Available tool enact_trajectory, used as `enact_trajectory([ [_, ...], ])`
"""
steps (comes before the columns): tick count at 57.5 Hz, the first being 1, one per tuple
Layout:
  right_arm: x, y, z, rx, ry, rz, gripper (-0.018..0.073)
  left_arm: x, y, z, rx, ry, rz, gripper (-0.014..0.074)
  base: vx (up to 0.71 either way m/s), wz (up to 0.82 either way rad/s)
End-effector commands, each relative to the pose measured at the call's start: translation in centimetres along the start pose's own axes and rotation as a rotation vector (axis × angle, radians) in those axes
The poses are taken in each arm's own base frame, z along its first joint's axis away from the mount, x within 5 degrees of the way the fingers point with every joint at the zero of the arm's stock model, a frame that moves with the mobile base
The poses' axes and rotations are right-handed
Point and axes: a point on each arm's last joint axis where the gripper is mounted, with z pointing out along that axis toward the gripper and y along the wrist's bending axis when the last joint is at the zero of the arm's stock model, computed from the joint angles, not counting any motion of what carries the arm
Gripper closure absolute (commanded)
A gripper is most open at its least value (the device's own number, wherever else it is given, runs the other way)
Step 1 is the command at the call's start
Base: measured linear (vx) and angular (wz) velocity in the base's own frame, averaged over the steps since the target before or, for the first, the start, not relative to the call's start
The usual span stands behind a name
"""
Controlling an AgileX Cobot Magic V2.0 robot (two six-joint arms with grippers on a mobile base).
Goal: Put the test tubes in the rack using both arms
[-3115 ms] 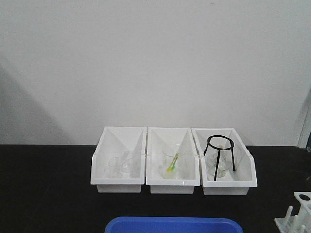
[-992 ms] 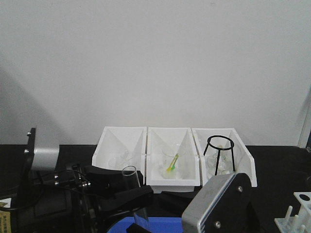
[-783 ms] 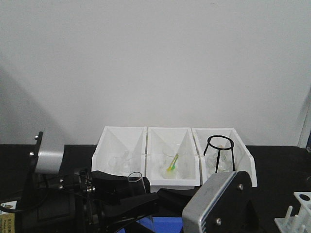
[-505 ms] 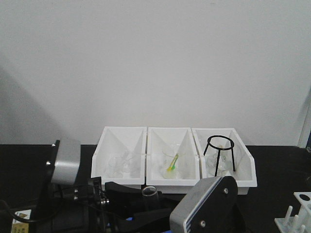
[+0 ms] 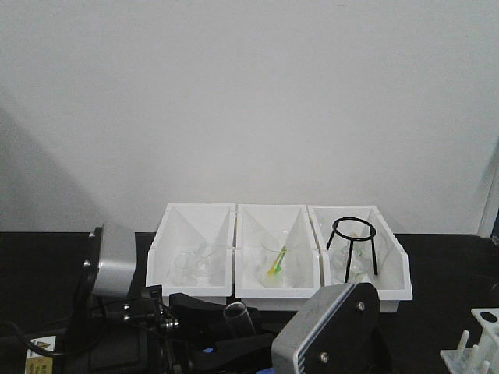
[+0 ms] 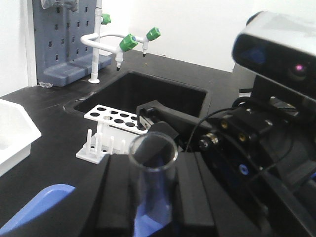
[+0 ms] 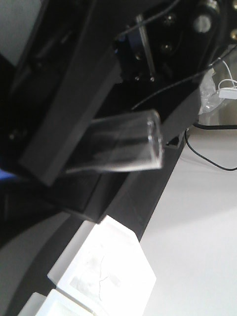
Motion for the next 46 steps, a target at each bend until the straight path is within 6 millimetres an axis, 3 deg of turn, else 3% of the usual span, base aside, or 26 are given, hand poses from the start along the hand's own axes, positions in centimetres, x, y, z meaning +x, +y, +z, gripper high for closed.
enact_trajectory([
  [1, -2.53, -0.06, -0.52, 0.002, -0.152, -0.004, 0.0573, -1.91, -0.99, -0.22, 0.046, -0.086, -0.003, 0.0615, 0.00, 0.00],
  [16, -2.53, -0.06, -0.52, 0.002, -0.152, -0.004, 0.0570, -1.89, -0.89, -0.21, 0.036, -0.083, -0.002, 0.0567, 0.00, 0.00],
  [24, -2.53, -0.06, -0.52, 0.002, -0.152, -0.004, 0.0570, -1.89, -0.89, -0.21, 0.035, -0.083, -0.001, 0.0459, 0.00, 0.00],
  [37, -2.53, -0.06, -0.52, 0.002, -0.152, -0.004, 0.0570, -1.92, -0.90, -0.23, 0.033, -0.084, -0.002, 0.0208, 0.00, 0.00],
  [46, -2.52, -0.09, -0.52, 0.003, -0.151, -0.003, 0.0570, -2.61, -1.01, -0.55, 0.005, -0.098, 0.019, 0.0141, 0.00, 0.00],
])
